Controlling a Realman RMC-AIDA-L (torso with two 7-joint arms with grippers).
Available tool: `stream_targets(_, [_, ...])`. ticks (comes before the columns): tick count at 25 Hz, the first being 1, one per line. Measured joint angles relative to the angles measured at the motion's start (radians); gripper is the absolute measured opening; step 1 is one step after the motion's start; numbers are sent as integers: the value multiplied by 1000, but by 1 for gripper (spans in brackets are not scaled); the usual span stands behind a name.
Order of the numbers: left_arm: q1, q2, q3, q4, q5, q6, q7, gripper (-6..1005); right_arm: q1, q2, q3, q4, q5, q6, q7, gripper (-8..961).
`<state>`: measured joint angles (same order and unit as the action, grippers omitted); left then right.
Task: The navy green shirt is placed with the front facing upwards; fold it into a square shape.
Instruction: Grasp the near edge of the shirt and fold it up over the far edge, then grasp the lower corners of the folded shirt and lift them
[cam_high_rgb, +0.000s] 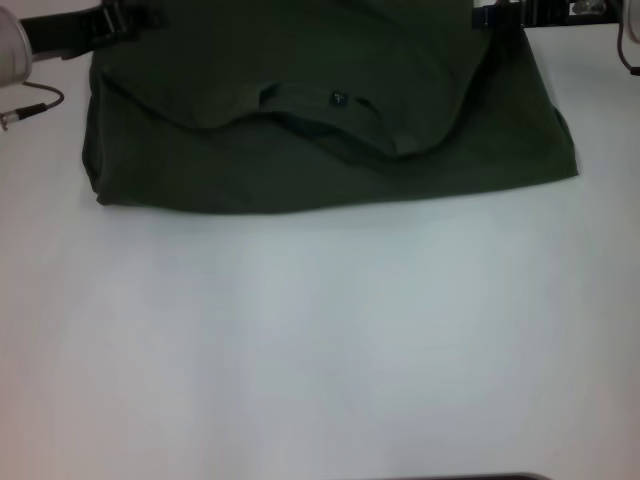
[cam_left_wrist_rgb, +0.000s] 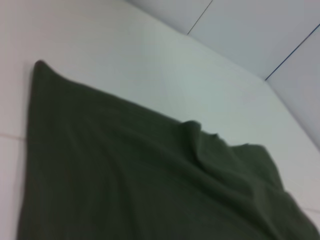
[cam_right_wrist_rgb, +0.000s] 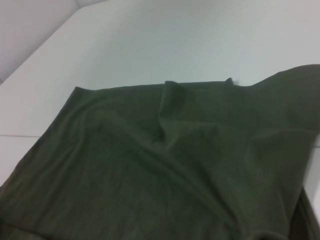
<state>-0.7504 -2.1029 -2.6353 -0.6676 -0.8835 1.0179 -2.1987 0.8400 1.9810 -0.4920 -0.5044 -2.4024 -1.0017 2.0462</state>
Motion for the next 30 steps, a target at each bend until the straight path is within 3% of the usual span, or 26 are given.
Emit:
stream_targets(6, [5,-6,4,-9,-22,12,16,500,-40,20,0,-86,47,-18,-2,539])
stream_targets(11, [16,-9,13,-27,-48,14,22,657,-75,23,0,-145,88,-61,-3,761])
stream_targets(14, [35,-18,18,-53,-76,22,37,793,-110,24,0,-186,120,-98,-3,763])
stream_targets(20, [84,-20,49,-85,-161,86,81,901,-208,22,0,-241,189,-188,-21,762])
stream_targets(30, [149,-17,64,-101,-180,205,149,896,-332,3,-1,-247,194,-326,-63,760])
